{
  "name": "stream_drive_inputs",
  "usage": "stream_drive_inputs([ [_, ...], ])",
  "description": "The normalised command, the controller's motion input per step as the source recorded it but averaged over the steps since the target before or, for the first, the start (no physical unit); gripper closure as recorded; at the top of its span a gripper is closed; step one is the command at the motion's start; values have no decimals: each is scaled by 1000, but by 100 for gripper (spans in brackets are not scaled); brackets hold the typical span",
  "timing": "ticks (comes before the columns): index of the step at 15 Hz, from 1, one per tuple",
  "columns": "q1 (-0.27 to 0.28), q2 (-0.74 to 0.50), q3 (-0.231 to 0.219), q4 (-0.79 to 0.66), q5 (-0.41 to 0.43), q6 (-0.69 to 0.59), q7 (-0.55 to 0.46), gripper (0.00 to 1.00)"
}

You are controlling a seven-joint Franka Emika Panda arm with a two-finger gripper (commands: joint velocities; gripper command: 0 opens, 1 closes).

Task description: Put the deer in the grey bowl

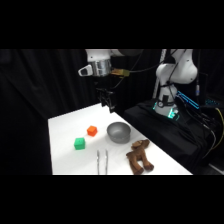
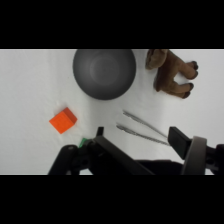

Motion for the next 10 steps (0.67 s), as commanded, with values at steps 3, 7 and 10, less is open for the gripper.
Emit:
stream_drive_inputs([
  [3,0,10,33,0,19,1,-2,0],
  [7,66,-86,89,-170,21,130,34,0],
  [10,114,-125,115,-278,28,255,81,0],
])
